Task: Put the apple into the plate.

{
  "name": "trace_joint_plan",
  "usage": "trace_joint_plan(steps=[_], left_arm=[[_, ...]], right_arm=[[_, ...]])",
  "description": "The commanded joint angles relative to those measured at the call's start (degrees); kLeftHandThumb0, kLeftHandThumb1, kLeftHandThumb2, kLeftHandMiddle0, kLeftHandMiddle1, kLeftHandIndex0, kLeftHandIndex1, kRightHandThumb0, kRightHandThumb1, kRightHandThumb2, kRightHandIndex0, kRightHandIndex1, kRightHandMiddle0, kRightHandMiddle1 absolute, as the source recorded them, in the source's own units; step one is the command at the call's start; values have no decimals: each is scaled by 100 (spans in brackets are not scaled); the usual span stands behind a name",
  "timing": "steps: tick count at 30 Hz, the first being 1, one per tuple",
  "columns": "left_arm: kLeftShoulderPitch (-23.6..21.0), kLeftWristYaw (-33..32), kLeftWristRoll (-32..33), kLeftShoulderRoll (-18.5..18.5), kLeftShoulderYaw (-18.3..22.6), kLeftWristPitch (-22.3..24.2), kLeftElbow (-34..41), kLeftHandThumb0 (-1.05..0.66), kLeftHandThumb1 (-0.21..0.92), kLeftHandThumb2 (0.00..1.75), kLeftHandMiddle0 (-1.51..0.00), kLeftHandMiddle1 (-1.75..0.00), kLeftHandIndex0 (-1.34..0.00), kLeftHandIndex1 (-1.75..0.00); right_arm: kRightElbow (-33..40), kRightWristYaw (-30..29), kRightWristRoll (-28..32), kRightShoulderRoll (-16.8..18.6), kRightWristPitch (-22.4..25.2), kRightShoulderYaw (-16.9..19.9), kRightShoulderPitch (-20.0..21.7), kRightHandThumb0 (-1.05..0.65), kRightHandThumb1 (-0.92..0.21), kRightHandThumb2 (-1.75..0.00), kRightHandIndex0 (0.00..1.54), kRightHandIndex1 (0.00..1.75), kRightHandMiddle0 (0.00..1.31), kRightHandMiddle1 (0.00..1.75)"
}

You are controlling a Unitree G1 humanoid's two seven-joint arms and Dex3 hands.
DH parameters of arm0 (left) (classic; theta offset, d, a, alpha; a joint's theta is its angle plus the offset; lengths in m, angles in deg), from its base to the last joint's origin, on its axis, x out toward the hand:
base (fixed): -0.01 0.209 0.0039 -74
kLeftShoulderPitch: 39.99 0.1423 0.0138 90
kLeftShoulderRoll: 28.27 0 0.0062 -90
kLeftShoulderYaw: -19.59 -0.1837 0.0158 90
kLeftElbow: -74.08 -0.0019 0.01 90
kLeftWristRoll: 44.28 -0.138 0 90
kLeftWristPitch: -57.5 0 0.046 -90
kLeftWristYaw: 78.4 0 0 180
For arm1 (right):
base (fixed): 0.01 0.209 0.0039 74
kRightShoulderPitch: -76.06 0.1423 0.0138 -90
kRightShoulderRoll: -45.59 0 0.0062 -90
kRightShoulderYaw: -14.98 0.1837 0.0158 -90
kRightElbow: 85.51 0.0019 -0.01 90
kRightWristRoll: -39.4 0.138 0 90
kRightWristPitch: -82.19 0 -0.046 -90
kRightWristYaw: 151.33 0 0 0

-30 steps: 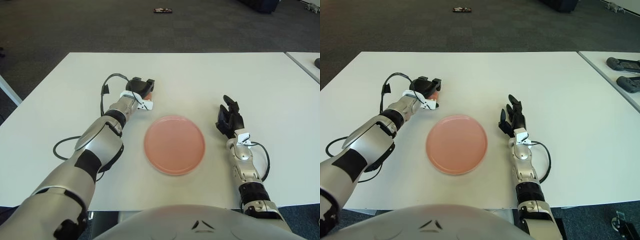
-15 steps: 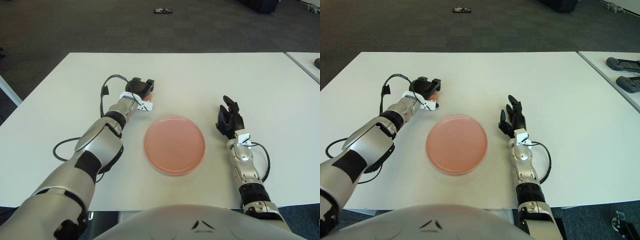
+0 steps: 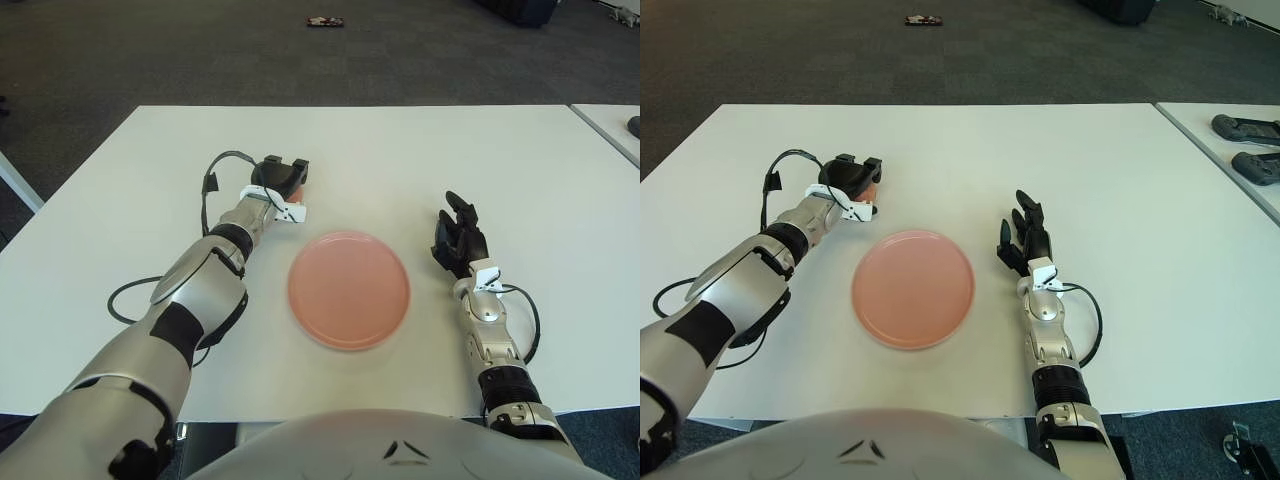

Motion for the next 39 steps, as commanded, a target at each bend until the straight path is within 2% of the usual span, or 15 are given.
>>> trace_joint_plan(steps=[1,12,16,23,32,36,39], left_arm=[[314,106,8,24,12,-85,-103,-47,31,132,-107,-175,-61,-175],[344,113,275,47,376,-72,-98,-47,32,131,-107,-175,-61,-175],[318,135,564,53,694,-105,-74,-47,32,130,-107,-175,-60,-175],[170,561,1799,-104,1907,-367,75,-47,33,129,-107,-175,-60,-175],[191,937,2984,-341,3074,-670,230,-48,30,133,-114,-175,-62,-175],[181,1056,3251,-417,3341,-775,303,-48,29,134,-117,-175,-63,-175],[206,1397,3671,-506,3713,-983,382,-48,28,136,-119,-175,-64,-175]], right_arm=[[-222,59,8,13,343,-16,-226,-70,-92,-75,21,0,0,53],[-260,111,11,-2,322,-14,-205,-71,-92,-75,21,0,0,52],[-274,116,1,-19,314,-11,-200,-71,-92,-74,21,0,0,53],[-297,116,-29,-66,308,-11,-198,-72,-92,-75,22,1,0,55],[-309,169,28,-103,309,13,-198,-71,-92,-76,24,1,0,60],[-316,187,41,-108,310,21,-193,-70,-92,-75,24,1,0,61],[-297,198,40,-100,314,20,-190,-70,-92,-75,24,2,0,61]])
